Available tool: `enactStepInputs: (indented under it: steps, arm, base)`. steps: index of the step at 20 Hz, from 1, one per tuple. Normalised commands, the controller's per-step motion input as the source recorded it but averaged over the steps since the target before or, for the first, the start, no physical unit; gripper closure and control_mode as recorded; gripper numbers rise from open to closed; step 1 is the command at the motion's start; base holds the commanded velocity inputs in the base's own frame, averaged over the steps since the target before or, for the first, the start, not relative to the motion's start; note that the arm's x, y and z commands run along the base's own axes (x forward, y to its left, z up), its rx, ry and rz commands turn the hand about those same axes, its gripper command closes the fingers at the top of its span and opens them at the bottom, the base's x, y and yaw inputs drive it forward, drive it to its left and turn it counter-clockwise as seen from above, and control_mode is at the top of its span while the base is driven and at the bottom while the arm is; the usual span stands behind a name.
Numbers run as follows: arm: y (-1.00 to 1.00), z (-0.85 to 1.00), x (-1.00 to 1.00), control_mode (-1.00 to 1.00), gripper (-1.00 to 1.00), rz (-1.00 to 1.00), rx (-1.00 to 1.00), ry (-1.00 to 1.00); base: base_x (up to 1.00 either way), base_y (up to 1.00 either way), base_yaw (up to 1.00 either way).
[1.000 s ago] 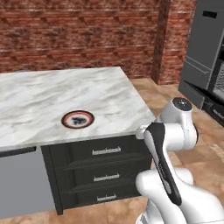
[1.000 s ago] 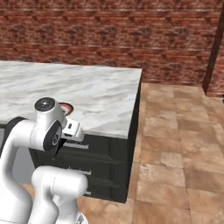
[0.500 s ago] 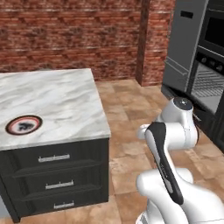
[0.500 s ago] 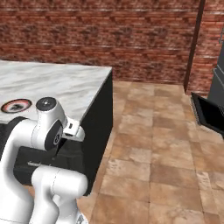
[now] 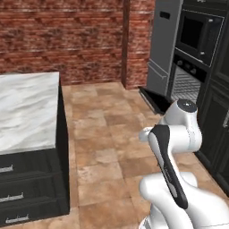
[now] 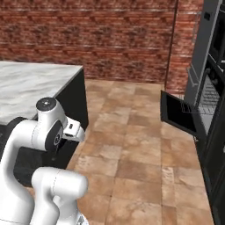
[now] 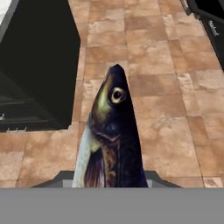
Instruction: Place the fish on the rack of the oven, and slide the rack back inside. Close the oven door.
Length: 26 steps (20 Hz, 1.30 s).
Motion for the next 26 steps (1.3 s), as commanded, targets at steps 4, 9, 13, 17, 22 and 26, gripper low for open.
enactStepInputs:
  steps: [4, 9, 13, 17, 22, 26]
  arm:
    - [0.0, 0.0, 0.0, 1.0, 1.0, 0.0, 0.0, 0.0]
    - [0.0, 0.0, 0.0, 1.0, 1.0, 0.0, 0.0, 0.0]
    - [0.0, 0.0, 0.0, 1.0, 1.0, 0.0, 0.0, 0.0]
    - [0.0, 0.0, 0.0, 1.0, 1.0, 0.0, 0.0, 0.0]
    - [0.0, 0.0, 0.0, 1.0, 1.0, 0.0, 0.0, 0.0]
    - [0.0, 0.0, 0.0, 1.0, 1.0, 0.0, 0.0, 0.0]
  base:
    - [0.35, -1.0, -0.06]
    - [0.64, -0.95, -0.12]
    - [0.88, -0.61, -0.13]
    - [0.99, -0.22, -0.12]
    - [1.0, -0.17, -0.14]
    - [0.63, -0.56, -0.16]
